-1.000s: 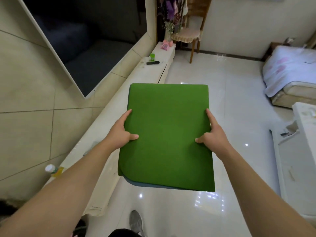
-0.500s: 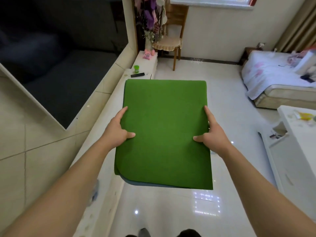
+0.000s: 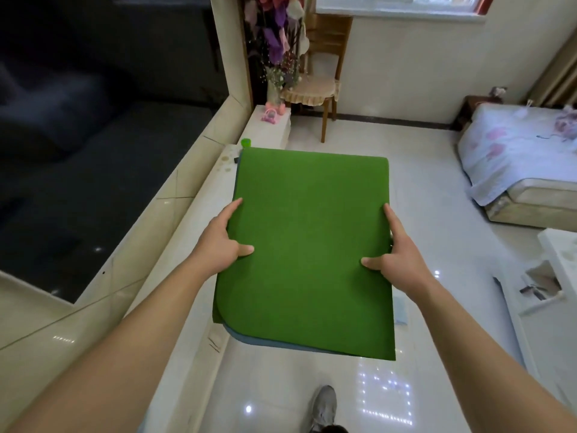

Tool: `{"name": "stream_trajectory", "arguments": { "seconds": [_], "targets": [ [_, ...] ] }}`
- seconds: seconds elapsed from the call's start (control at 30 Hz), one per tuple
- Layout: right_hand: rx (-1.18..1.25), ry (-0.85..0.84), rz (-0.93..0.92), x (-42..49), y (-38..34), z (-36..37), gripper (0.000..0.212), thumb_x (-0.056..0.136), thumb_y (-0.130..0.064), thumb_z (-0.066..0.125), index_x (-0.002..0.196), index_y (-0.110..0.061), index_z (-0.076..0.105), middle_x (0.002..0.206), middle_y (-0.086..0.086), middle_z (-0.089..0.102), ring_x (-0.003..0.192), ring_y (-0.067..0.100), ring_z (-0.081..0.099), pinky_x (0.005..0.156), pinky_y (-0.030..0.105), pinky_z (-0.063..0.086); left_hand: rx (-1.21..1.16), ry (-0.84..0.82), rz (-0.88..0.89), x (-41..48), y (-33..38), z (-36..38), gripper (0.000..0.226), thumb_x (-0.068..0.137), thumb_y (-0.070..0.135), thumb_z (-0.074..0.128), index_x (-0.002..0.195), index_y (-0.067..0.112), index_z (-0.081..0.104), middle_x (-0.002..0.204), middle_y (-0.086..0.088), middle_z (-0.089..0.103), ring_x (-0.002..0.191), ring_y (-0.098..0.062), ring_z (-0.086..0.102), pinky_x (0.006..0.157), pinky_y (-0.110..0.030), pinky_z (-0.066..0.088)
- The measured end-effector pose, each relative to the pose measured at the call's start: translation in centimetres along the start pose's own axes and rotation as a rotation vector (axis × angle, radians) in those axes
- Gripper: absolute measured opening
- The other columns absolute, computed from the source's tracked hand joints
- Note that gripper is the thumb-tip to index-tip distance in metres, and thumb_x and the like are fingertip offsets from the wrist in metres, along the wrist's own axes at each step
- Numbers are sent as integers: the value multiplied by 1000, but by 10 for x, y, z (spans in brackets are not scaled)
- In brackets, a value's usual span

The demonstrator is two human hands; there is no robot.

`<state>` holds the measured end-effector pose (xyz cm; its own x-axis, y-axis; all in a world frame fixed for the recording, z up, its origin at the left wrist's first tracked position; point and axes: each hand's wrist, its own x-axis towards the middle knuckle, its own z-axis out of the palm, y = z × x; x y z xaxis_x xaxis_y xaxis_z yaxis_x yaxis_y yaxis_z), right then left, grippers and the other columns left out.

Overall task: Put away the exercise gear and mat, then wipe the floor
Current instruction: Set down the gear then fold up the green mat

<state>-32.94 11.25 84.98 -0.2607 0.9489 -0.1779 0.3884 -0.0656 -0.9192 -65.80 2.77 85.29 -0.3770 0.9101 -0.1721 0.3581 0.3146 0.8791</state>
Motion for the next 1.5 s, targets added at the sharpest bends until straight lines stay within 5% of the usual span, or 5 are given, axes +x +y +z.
{"name": "stream_trajectory", "arguments": {
  "seconds": [0.67, 0.87, 1.4, 1.5],
  "targets": [
    [26, -6, -5, 330, -80, -12, 109, 75, 7, 71, 144, -57, 16, 142, -13, 44, 119, 20, 56, 98, 46, 51, -111, 4, 15, 334, 63, -8, 101, 70, -6, 81, 132, 64, 42, 135, 10, 54, 114, -17, 61, 95, -46, 55],
    [-1, 51, -8, 428, -103, -8, 110, 75, 4, 73, 142, -61, 15, 145, -10, 42, 119, 21, 55, 98, 47, 51, -104, -43, 35, 449, 91, -15, 99, 71, -11, 79, 140, 50, 43, 123, 22, 57, 108, -6, 61, 96, -41, 54],
    [-7, -20, 2, 754, -138, -45, 110, 76, 7, 71, 148, -53, 13, 134, -15, 44, 117, 21, 56, 98, 44, 50, -116, -10, -27, 746, 166, 22, 99, 73, -12, 76, 143, 48, 40, 133, 8, 57, 112, -16, 62, 94, -44, 55],
    [-13, -53, 4, 806, -151, -46, 109, 76, 7, 71, 149, -51, 13, 133, -15, 45, 116, 21, 57, 97, 42, 51, -120, -2, -41, 787, 177, 19, 96, 76, -14, 73, 146, 42, 39, 130, 9, 56, 103, -6, 60, 86, -32, 56]
  ]
}}
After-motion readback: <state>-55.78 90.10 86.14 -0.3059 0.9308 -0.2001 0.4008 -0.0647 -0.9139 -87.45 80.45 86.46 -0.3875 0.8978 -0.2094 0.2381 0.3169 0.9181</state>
